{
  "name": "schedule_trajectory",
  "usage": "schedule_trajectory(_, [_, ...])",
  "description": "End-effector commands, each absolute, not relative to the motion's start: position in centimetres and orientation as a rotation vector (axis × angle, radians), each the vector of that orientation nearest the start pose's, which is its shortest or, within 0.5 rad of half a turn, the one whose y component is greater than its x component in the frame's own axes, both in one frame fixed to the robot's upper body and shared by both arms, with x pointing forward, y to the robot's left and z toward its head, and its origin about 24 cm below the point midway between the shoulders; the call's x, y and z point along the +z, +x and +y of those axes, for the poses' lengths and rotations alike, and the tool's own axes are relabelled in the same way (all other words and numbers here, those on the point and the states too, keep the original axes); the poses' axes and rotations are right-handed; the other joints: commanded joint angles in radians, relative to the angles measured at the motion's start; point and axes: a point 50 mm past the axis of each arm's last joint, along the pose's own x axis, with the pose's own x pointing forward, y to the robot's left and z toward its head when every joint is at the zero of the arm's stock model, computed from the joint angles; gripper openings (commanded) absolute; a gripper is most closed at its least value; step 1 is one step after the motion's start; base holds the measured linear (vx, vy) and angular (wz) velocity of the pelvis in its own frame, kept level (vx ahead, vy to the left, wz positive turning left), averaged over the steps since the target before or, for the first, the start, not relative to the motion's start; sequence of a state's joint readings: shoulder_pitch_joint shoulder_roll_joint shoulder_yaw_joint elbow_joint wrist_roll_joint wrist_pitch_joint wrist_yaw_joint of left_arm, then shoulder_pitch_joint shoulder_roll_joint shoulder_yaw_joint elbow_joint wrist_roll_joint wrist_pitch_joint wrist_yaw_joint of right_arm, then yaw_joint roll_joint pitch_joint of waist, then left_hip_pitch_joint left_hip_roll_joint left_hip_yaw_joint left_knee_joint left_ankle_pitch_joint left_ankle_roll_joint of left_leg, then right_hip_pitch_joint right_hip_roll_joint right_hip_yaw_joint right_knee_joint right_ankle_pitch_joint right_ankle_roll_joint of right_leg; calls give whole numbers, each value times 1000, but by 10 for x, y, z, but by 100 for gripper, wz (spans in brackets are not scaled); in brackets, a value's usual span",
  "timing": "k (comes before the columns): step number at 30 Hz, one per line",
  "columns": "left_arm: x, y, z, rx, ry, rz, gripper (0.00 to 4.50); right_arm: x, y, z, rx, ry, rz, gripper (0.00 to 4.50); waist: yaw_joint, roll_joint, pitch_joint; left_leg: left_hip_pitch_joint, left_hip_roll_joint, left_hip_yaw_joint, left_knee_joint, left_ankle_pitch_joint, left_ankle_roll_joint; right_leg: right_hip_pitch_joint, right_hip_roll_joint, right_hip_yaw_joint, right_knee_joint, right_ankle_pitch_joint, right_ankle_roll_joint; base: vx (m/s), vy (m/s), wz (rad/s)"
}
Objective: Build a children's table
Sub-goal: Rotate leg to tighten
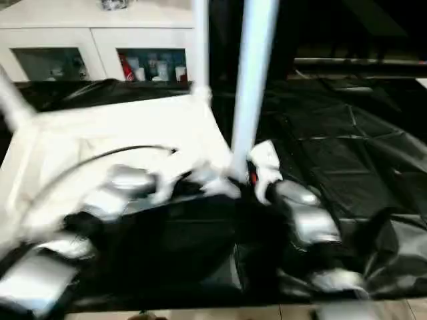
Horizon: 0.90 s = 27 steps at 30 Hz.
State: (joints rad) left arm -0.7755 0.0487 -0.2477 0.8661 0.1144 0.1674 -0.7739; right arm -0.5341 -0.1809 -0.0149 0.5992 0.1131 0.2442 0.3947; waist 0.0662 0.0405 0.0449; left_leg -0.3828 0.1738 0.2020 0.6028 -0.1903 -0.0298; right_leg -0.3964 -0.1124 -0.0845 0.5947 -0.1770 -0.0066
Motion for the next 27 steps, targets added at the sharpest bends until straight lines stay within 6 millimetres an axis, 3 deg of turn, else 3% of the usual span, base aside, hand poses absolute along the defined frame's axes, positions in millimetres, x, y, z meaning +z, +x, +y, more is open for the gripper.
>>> schedule_trajectory(1, [46,347,36,-944,267,410,0,16,337,-133,362,9,433,271,-8,-18,-61,23,52,-27,-80,-224,19,37,-52,45,-79,-277,-209,0,0,0])
schedule_trajectory(3, [47,345,28,-967,263,401,0,19,339,-122,395,3,402,271,-10,-20,-62,18,50,-27,-79,-216,29,40,-54,43,-81,-281,-200,0,0,0])
schedule_trajectory(5, [48,345,26,-979,279,383,0,21,339,-117,427,29,390,327,-9,-21,-63,16,50,-28,-78,-210,41,43,-54,43,-82,-277,-195,0,0,0])
schedule_trajectory(7, [48,346,32,-980,290,381,0,27,342,-117,424,51,351,343,-9,-20,-62,15,51,-28,-78,-202,60,43,-53,43,-81,-271,-193,0,0,0])
schedule_trajectory(14, [49,349,59,-1016,327,362,0,43,348,-136,453,35,281,396,-14,-23,-62,12,52,-29,-80,-211,64,43,-52,41,-81,-278,-191,0,0,0])
schedule_trajectory(17, [53,345,71,-1126,339,318,0,48,342,-149,585,-40,278,396,-13,-22,-62,9,49,-28,-77,-208,77,48,-53,40,-83,-274,-192,0,0,0])
schedule_trajectory(21, [60,339,87,-1292,327,318,0,54,320,-164,846,-132,304,396,-1,-17,-69,9,58,-25,-69,-118,119,51,-49,39,-60,-132,-231,0,0,0])
schedule_trajectory(24, [65,337,91,-1353,290,329,0,55,314,-167,914,-163,313,396,7,-13,-73,10,61,-23,-64,-87,139,47,-49,37,-46,-55,-272,0,0,0])
schedule_trajectory(27, [68,334,92,-1416,277,340,0,58,311,-166,956,-161,312,396,9,-12,-71,12,63,-22,-65,-100,134,44,-50,38,-46,-59,-286,0,0,0])
